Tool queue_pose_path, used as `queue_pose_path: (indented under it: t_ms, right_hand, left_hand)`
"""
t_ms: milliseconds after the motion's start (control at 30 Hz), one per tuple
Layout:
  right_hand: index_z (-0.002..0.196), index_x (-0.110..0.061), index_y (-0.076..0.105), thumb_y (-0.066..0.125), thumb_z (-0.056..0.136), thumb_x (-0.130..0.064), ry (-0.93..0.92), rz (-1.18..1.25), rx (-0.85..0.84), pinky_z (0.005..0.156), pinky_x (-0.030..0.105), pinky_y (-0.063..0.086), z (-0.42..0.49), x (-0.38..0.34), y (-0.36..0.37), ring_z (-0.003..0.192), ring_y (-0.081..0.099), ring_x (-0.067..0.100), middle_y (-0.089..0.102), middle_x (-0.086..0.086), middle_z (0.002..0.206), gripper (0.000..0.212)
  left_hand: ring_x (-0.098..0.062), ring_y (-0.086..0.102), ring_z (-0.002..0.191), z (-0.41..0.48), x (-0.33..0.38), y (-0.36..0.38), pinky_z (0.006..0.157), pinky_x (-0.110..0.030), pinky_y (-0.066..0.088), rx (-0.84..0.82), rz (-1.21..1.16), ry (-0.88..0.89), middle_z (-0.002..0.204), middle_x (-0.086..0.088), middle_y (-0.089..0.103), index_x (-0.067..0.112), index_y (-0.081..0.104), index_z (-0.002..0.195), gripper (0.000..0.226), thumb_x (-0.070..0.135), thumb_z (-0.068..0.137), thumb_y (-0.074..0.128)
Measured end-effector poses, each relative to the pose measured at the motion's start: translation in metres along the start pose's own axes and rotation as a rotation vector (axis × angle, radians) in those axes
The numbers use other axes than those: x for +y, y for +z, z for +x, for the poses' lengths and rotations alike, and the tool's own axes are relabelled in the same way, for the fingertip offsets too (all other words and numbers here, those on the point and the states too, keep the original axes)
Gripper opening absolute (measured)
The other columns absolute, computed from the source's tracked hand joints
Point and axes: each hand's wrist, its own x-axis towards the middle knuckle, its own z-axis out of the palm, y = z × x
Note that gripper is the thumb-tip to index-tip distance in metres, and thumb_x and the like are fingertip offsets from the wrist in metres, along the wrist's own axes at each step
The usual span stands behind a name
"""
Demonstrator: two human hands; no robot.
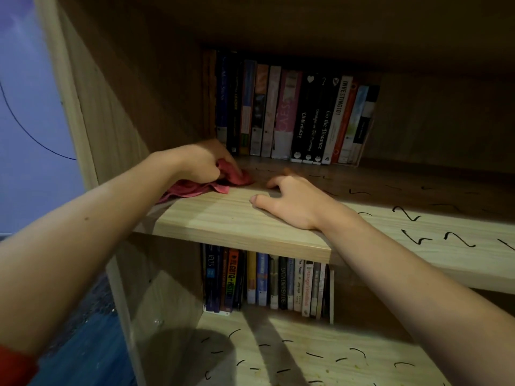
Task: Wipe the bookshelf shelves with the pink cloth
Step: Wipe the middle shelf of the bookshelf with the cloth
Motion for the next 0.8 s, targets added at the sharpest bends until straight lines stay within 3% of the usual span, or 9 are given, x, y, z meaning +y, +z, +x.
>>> queue_pose_path:
  t_ms: [133,267,400,567,700,800]
  right_hand:
    - [0.135,-0.01,0.047,0.049,0.088,-0.053,0.004,0.013,0.012,0.101,0.032,0.032,0.0,-0.001,0.0,0.136,0.031,0.025,0.035,0.011,0.149,0.064]
    - [0.13,-0.01,0.051,0.05,0.087,-0.053,0.002,0.007,0.011,0.097,0.032,0.035,0.001,0.0,0.001,0.132,0.036,0.026,0.038,0.012,0.146,0.061]
    - [0.129,-0.01,0.051,0.049,0.088,-0.053,-0.007,0.016,0.015,0.099,0.032,0.034,0.001,0.001,0.0,0.134,0.034,0.025,0.038,0.011,0.147,0.059]
    - [0.133,-0.01,0.048,0.049,0.088,-0.053,0.002,0.01,0.014,0.098,0.032,0.034,0.0,0.0,0.001,0.134,0.034,0.025,0.039,0.011,0.146,0.062]
    - [0.125,-0.012,0.054,0.05,0.087,-0.052,0.005,0.027,0.02,0.093,0.032,0.037,0.001,0.0,0.001,0.125,0.042,0.025,0.047,0.011,0.137,0.056]
    - [0.124,-0.011,0.054,0.05,0.087,-0.053,0.001,0.015,0.017,0.095,0.032,0.035,0.0,0.0,0.0,0.13,0.038,0.025,0.043,0.01,0.142,0.056]
  left_hand:
    - [-0.023,0.054,0.111,0.01,0.006,0.006,0.097,-0.031,0.045,0.057,-0.031,-0.059,0.125,-0.005,0.059,0.017,0.061,0.124,0.039,0.001,0.092,0.048]
    - [-0.017,0.057,0.108,0.001,0.003,0.003,0.099,-0.034,0.046,0.012,-0.003,0.026,0.119,0.005,0.062,0.026,0.063,0.119,0.041,0.001,0.091,0.046]
    - [-0.02,0.057,0.107,-0.001,-0.01,-0.003,0.097,-0.038,0.048,0.002,0.067,-0.047,0.12,0.002,0.062,0.031,0.062,0.119,0.044,0.002,0.091,0.046]
    - [-0.023,0.056,0.11,0.011,0.015,0.005,0.1,-0.038,0.044,-0.005,0.004,0.015,0.123,-0.005,0.062,0.018,0.063,0.122,0.039,0.0,0.092,0.046]
    - [-0.013,0.055,0.113,-0.001,0.013,0.001,0.102,-0.029,0.042,-0.061,-0.007,0.13,0.124,0.006,0.061,0.023,0.061,0.123,0.042,-0.001,0.091,0.05]
    - [-0.012,0.056,0.112,-0.003,0.001,-0.003,0.104,-0.031,0.042,-0.072,-0.005,0.087,0.122,0.008,0.061,0.029,0.062,0.12,0.039,0.004,0.092,0.051]
